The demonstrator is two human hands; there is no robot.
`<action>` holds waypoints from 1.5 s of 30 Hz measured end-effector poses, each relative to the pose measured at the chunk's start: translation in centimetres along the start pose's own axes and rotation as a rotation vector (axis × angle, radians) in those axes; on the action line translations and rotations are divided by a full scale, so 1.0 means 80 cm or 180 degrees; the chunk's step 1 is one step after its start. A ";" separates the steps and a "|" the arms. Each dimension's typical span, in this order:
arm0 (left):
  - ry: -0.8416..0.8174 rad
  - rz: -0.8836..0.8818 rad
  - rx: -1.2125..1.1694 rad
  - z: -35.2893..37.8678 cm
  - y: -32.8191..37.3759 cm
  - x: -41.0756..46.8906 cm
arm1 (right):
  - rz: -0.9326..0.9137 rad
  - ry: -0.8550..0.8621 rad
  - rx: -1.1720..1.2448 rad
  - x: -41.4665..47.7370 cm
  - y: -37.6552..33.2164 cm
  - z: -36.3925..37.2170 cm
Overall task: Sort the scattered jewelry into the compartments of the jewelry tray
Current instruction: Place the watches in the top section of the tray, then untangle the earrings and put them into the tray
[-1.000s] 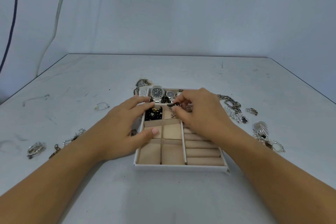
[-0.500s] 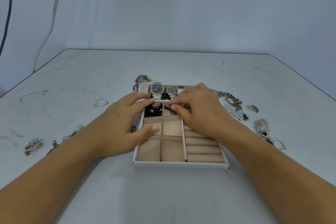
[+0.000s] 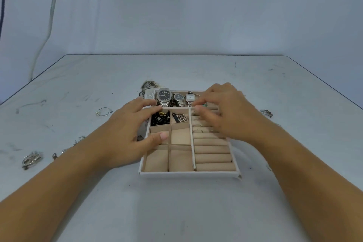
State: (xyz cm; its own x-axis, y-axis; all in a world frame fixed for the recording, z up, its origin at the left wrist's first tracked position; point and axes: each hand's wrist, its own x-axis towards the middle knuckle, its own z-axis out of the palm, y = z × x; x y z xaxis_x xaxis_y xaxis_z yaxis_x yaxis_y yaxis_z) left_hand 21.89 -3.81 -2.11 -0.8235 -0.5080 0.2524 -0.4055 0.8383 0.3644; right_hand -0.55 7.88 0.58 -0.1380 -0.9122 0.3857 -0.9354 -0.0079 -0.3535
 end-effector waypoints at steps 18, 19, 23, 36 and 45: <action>-0.0174 0.0744 0.0041 0.052 0.132 0.128 | 0.0587 0.0001 -0.0513 -0.063 0.137 -0.102; -0.0207 0.0759 0.0072 0.057 0.137 0.133 | 0.0577 -0.0003 -0.0474 -0.066 0.140 -0.098; -0.0311 0.0696 0.0134 0.069 0.148 0.149 | 0.0548 0.0024 -0.0391 -0.073 0.153 -0.087; -0.0330 0.0542 0.0324 0.087 0.165 0.171 | 0.0737 -0.0093 -0.0394 -0.074 0.178 -0.087; -0.0210 0.0512 0.0375 0.083 0.164 0.171 | 0.0771 -0.0274 -0.0319 -0.067 0.180 -0.076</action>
State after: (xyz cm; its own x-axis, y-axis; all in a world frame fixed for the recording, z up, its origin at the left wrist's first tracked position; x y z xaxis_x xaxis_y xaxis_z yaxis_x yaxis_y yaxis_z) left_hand 2.63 1.56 0.18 -0.9040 -0.3551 0.2382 -0.3072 0.9269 0.2158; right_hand -15.23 15.17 -1.39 -0.3374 -0.9141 0.2248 -0.9067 0.2514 -0.3388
